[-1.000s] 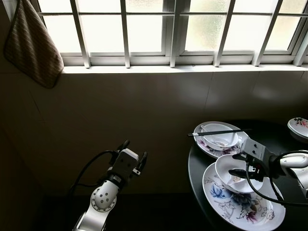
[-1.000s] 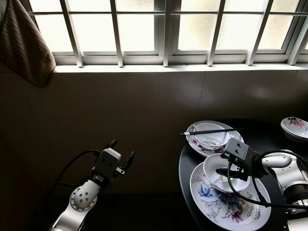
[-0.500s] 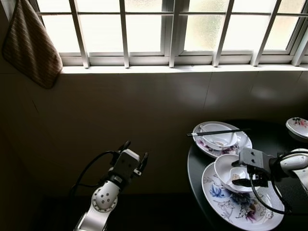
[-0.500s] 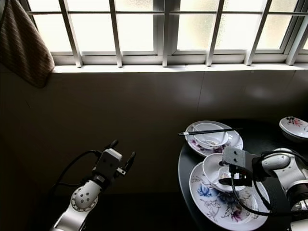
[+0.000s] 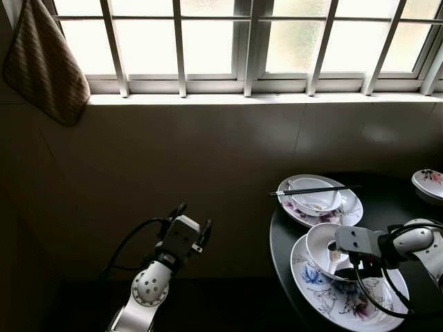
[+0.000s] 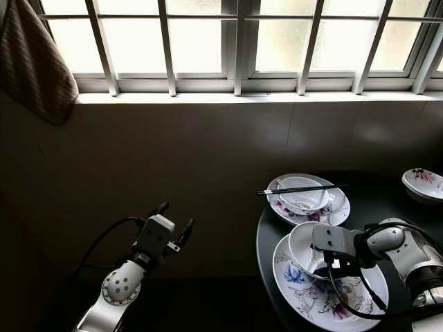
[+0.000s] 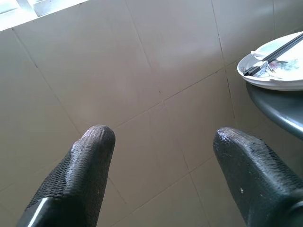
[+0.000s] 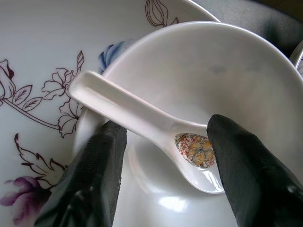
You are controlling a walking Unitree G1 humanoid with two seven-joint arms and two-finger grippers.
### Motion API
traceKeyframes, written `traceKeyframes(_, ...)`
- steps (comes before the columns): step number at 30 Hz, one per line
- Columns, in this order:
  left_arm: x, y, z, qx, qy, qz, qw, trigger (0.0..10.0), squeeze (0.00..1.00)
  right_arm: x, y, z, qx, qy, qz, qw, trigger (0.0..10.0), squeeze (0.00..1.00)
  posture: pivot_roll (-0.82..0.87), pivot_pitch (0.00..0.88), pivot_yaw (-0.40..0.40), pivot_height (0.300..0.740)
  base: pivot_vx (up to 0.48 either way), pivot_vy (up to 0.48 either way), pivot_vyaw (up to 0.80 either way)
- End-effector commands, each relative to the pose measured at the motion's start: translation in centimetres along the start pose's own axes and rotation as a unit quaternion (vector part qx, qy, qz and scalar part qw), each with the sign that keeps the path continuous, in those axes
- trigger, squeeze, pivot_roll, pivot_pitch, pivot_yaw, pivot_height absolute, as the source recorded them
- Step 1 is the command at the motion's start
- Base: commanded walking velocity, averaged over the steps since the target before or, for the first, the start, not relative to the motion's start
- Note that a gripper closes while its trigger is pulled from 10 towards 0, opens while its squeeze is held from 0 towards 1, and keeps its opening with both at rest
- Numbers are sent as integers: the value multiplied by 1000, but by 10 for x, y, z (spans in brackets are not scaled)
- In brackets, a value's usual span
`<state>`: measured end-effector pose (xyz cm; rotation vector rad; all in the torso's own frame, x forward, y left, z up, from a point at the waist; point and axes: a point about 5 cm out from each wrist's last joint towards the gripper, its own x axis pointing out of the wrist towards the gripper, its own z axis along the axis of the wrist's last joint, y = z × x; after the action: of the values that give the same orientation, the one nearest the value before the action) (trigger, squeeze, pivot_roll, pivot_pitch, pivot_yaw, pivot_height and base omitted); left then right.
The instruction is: Kitchen organization
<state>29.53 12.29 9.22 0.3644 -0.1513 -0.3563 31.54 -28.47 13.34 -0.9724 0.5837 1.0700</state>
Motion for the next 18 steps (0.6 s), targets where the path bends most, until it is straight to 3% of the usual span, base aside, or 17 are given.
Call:
traceKeyframes(1,-1,-2,-1,2,3,-3,1000,10000,0,0,1,-1,-2,5,4,1000,10000,0,-99,0,-52,740,0,0,0)
traceKeyframes(9,-1,-2,-3,3,5,-4,1000,10000,0,18,13,-1,15,-14,13,1000,9490,0,-98,0,-49,740,0,0,0)
traceKeyframes(10,-1,-2,-3,3,5,-4,1000,10000,0,22,15,1,15,-20,9,1000,8588,0,-98,0,-50,740,0,0,0)
traceKeyframes(13,-1,-2,-3,4,5,-4,1000,10000,0,29,17,4,11,-34,-1,999,7804,0,-99,0,-50,740,0,0,0)
traceKeyframes(14,-1,-2,-3,4,5,-4,1000,10000,0,33,19,6,15,-41,1,999,4902,0,-99,0,-50,740,0,0,0)
traceKeyframes(17,-1,-2,-3,3,5,-4,1000,10000,0,37,23,7,19,-51,4,999,2549,0,-97,0,-51,740,0,0,0)
traceKeyframes(18,-1,-2,-3,3,6,-4,1000,10000,0,38,24,7,22,-53,3,998,2549,0,-97,0,-51,740,0,0,0)
